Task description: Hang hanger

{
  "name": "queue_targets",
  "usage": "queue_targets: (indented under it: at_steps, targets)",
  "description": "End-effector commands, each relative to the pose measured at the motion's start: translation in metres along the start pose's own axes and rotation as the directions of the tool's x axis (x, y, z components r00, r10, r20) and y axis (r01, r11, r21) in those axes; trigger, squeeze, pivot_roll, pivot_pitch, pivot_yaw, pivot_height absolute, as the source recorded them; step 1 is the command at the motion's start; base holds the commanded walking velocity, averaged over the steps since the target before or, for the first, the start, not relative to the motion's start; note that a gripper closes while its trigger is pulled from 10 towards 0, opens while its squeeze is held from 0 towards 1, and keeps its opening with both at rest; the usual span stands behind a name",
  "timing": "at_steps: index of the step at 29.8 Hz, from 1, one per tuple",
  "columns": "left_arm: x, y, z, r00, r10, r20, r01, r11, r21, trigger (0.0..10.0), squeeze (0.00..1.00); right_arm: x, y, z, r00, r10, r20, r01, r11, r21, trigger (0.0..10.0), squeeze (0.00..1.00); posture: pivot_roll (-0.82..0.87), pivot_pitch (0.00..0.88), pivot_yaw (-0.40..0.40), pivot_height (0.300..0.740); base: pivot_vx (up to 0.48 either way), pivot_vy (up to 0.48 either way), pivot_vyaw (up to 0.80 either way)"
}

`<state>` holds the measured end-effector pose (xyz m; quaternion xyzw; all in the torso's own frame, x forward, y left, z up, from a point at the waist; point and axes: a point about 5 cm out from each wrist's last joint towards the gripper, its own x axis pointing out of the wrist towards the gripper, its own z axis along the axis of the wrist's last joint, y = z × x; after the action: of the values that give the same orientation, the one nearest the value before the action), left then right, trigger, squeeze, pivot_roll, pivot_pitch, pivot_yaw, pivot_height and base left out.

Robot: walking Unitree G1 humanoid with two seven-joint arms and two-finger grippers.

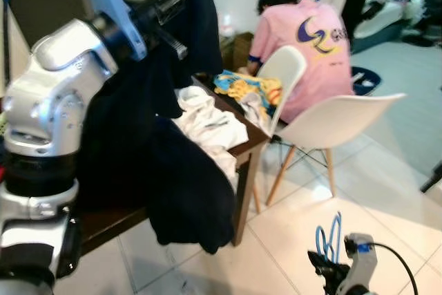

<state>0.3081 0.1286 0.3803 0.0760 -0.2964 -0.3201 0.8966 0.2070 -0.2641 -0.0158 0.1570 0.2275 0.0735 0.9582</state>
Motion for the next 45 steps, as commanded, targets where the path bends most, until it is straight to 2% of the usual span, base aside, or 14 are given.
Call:
queue_targets:
  at_steps: [1,6,15,17,18,19,21,27,29,37,45]
  targets:
    - [0.001,-0.005,-0.010,1.000,0.016,-0.024,-0.015,1.000,0.014,10.0,0.00,-0.001,0.000,-0.004,1.000,-0.018,0.000,0.018,1.000,0.021,10.0,0.00,0.08,0.077,0.001,0.740,0.000,0.000,-0.80]
    - [0.001,-0.008,-0.018,0.999,0.031,-0.022,-0.031,0.999,-0.011,10.0,0.00,-0.002,-0.001,-0.002,0.999,-0.035,0.022,0.034,0.999,0.018,10.0,0.00,0.08,0.073,0.004,0.740,0.000,-0.373,-0.80]
    - [0.008,-0.020,-0.017,1.000,0.007,0.030,-0.007,1.000,-0.009,10.0,0.00,-0.004,-0.003,-0.001,0.999,-0.042,0.035,0.041,0.999,0.013,10.0,0.00,0.07,0.066,0.007,0.740,0.000,-0.448,0.00]
    - [0.010,-0.018,-0.008,0.998,0.007,0.067,-0.009,1.000,0.020,10.0,0.00,-0.004,-0.003,-0.003,0.999,-0.040,0.020,0.040,0.999,0.019,10.0,0.00,0.07,0.069,0.007,0.740,0.000,-0.461,-0.80]
    - [0.013,-0.016,0.003,0.995,0.011,0.102,-0.019,0.997,0.075,10.0,0.00,-0.004,-0.003,-0.003,0.999,-0.040,0.018,0.039,0.999,0.026,10.0,0.00,0.07,0.069,0.007,0.740,0.000,-0.435,-0.80]
    - [0.013,-0.016,0.003,0.995,0.011,0.102,-0.019,0.997,0.075,10.0,0.00,-0.004,-0.003,-0.003,0.999,-0.040,0.018,0.039,0.999,0.026,10.0,0.00,0.07,0.069,0.007,0.740,0.000,-0.435,-0.80]
    - [0.016,-0.013,0.016,0.991,0.012,0.136,-0.027,0.994,0.108,10.0,0.00,-0.004,-0.003,-0.003,0.999,-0.038,0.018,0.038,0.999,0.020,10.0,0.00,0.07,0.074,0.005,0.740,0.000,-0.435,-0.80]
    - [0.019,-0.011,0.034,0.982,0.009,0.187,-0.034,0.990,0.135,10.0,0.00,-0.003,-0.003,-0.002,0.999,-0.037,0.016,0.036,0.999,0.015,10.0,0.00,0.07,0.076,0.006,0.740,0.000,-0.282,-0.80]
    - [0.021,-0.010,0.047,0.974,0.011,0.225,-0.041,0.990,0.133,10.0,0.00,-0.003,-0.002,-0.003,0.999,-0.032,0.014,0.032,0.999,0.014,10.0,0.00,0.07,0.077,0.008,0.740,0.000,0.000,-0.80]
    - [0.022,-0.010,0.044,0.978,-0.027,0.208,0.002,0.993,0.121,10.0,0.00,-0.002,-0.002,-0.002,0.999,-0.032,0.017,0.032,0.999,0.018,10.0,0.00,0.07,0.080,0.011,0.740,0.000,0.000,-0.80]
    - [0.017,-0.013,0.027,0.988,-0.047,0.148,0.029,0.992,0.121,10.0,0.00,-0.003,-0.003,0.000,0.998,-0.050,0.037,0.048,0.998,0.029,10.0,0.00,0.07,0.085,0.012,0.740,0.000,0.000,-0.60]
